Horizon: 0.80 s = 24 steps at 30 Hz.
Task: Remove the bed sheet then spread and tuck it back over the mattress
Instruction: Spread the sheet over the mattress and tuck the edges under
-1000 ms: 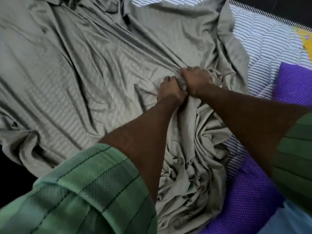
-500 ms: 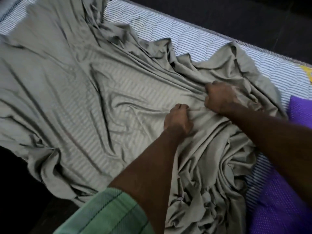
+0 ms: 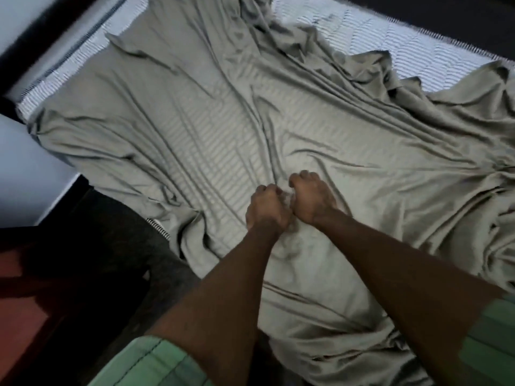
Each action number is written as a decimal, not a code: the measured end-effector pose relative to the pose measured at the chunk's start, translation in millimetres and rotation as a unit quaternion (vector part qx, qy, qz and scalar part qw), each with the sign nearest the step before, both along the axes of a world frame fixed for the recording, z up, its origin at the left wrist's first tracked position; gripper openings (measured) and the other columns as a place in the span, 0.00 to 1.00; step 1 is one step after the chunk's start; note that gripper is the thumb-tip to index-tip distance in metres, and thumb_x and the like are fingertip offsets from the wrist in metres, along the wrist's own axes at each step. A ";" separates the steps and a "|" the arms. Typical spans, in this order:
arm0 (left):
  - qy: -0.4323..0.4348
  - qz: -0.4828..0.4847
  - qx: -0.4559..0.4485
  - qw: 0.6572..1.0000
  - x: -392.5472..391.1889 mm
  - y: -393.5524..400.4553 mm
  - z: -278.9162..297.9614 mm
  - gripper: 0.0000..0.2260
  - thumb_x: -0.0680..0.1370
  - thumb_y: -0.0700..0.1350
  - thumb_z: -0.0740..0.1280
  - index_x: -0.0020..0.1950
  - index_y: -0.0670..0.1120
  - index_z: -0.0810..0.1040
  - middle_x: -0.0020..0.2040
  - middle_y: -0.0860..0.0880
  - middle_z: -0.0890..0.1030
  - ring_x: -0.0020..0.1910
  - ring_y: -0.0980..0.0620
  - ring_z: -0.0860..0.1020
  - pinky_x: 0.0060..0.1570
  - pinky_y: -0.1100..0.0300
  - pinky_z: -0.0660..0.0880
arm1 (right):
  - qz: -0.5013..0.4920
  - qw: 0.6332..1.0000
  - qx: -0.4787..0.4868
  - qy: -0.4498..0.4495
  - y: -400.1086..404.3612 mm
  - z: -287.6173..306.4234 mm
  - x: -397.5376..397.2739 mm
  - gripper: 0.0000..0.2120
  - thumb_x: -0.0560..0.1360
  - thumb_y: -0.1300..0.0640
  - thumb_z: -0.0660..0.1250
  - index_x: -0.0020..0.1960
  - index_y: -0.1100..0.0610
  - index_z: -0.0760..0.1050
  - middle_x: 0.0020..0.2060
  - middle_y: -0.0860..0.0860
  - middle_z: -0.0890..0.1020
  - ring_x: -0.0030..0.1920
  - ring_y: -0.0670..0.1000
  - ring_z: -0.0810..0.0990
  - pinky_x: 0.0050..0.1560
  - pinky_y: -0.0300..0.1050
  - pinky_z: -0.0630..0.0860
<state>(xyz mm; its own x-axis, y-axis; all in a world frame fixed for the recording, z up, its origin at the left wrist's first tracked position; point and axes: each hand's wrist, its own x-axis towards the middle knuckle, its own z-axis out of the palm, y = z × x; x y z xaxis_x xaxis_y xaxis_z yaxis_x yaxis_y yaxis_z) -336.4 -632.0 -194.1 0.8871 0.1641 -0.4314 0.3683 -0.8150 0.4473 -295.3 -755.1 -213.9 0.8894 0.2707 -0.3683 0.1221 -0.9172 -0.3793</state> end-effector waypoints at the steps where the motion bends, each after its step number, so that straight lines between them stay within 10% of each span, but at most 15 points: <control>1: 0.004 -0.002 -0.002 1.000 -4.8 23.5 0.7 0.17 0.77 0.49 0.68 0.66 0.49 0.77 0.65 0.47 0.75 0.65 0.45 0.75 0.61 0.50 0.74 | 0.003 1.000 0.002 0.000 25.8 -1.9 -4.6 0.16 0.76 0.55 0.65 0.63 0.57 0.74 0.61 0.57 0.76 0.64 0.59 0.72 0.62 0.55 0.73; 19: -0.014 0.116 0.014 0.993 -1.9 403.4 32.9 0.10 0.78 0.44 0.64 0.58 0.50 0.79 0.59 0.49 0.77 0.58 0.48 0.78 0.52 0.56 0.74 | 0.064 0.993 0.094 -0.037 416.4 -0.8 33.8 0.09 0.77 0.49 0.66 0.52 0.54 0.77 0.52 0.53 0.81 0.55 0.58 0.77 0.50 0.49 0.70; 24: 0.009 0.241 0.011 0.970 59.3 488.1 23.1 0.08 0.78 0.48 0.65 0.57 0.52 0.77 0.59 0.48 0.78 0.58 0.44 0.80 0.56 0.53 0.75 | 0.086 0.996 0.009 -0.025 493.9 -7.4 69.5 0.25 0.75 0.40 0.69 0.64 0.55 0.74 0.58 0.56 0.80 0.61 0.60 0.77 0.56 0.54 0.74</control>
<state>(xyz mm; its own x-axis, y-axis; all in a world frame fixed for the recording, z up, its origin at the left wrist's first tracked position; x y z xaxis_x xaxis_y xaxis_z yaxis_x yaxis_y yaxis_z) -277.1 -143.9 -171.0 0.6969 0.5677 -0.4382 0.7172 -0.5550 0.4214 -225.8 -261.3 -221.3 0.8468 0.4260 -0.3185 0.2953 -0.8746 -0.3846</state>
